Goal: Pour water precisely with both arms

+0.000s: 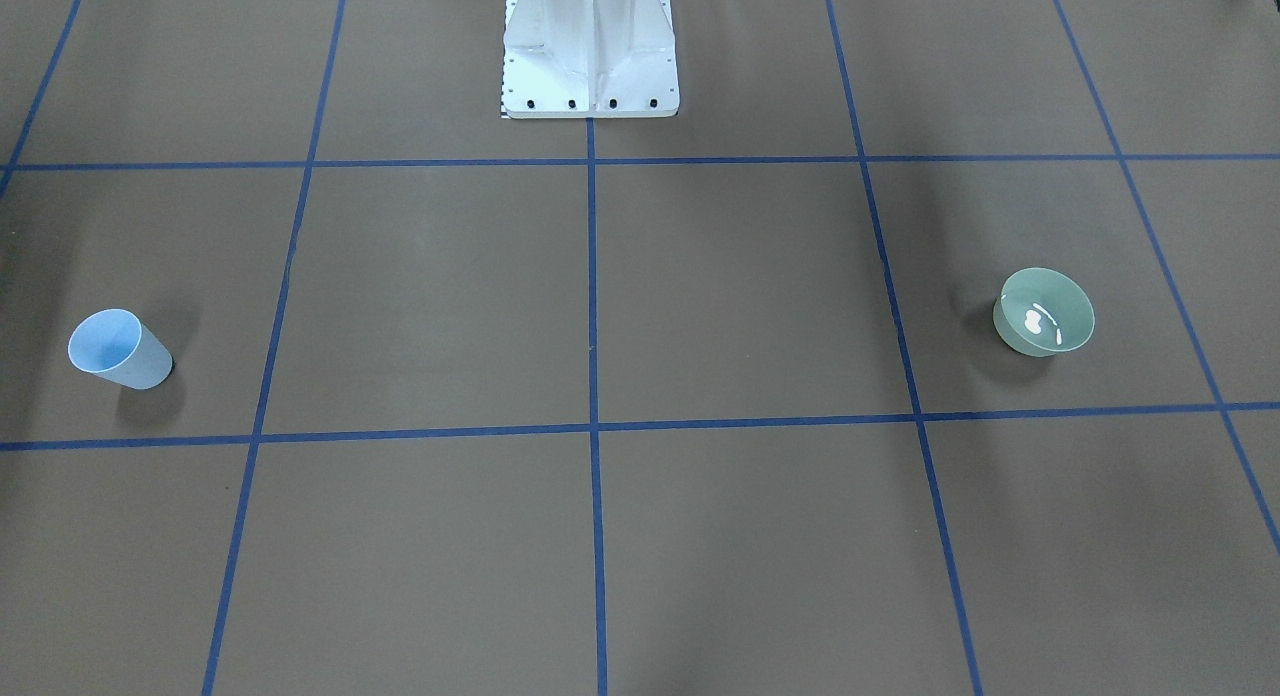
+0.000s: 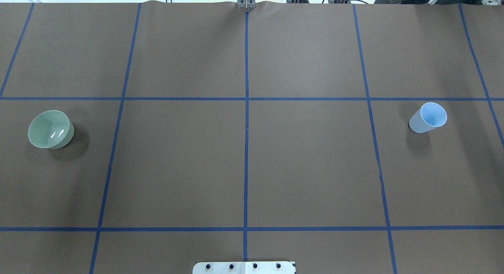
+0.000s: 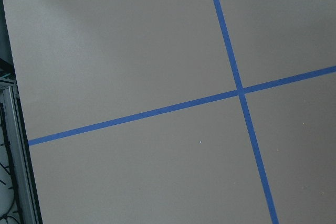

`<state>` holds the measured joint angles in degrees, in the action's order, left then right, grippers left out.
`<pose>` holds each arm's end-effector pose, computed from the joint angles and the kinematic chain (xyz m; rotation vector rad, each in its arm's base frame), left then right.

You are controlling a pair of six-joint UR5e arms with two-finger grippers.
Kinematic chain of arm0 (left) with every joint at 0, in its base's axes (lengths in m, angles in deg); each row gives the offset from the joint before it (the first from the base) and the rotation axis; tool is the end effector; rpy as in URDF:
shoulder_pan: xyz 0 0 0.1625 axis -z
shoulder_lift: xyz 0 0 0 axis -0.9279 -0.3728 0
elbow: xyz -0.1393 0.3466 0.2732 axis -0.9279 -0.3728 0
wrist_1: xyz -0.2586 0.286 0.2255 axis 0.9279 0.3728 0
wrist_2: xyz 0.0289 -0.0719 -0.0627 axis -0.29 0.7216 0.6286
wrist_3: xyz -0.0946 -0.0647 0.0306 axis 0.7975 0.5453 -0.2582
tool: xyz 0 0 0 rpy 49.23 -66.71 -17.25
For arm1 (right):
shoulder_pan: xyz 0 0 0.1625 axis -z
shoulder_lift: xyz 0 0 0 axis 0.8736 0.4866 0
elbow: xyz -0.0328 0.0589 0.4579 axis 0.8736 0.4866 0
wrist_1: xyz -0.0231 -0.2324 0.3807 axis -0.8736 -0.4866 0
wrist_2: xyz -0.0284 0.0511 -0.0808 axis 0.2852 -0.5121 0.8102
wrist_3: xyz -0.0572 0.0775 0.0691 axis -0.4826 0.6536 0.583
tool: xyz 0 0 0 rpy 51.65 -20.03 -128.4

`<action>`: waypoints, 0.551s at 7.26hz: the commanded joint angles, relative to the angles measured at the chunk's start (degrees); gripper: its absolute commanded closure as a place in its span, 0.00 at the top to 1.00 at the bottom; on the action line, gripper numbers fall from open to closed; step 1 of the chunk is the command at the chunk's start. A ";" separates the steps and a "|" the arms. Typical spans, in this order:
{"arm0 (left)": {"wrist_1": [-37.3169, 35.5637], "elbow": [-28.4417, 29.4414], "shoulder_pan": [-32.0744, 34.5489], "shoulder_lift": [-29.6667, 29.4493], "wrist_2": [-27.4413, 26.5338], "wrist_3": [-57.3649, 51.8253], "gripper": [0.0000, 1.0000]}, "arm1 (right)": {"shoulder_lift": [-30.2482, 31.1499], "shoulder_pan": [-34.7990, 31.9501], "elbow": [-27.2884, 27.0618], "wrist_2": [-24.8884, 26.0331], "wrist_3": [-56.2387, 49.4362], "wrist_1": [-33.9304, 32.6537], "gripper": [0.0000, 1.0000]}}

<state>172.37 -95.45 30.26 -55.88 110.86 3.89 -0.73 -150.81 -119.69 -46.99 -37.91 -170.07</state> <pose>-0.1356 -0.5320 0.6865 0.2075 0.6737 0.1882 0.0546 -0.6051 0.6735 0.1284 -0.7094 -0.1742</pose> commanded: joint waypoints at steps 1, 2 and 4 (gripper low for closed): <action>0.00 0.14 -0.02 0.04 0.00 0.10 1.00 | 0.23 0.01 -0.06 0.00 0.00 0.00 1.00; 0.09 -0.12 -0.02 0.82 0.00 0.10 1.00 | 0.31 0.01 -0.06 0.00 0.00 0.00 1.00; 0.09 -0.21 0.07 1.01 0.00 0.01 1.00 | 0.40 0.01 -0.06 0.00 0.00 0.00 1.00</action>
<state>172.44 -95.59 30.25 -55.04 110.86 3.93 -0.38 -150.80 -119.75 -46.99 -37.91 -170.07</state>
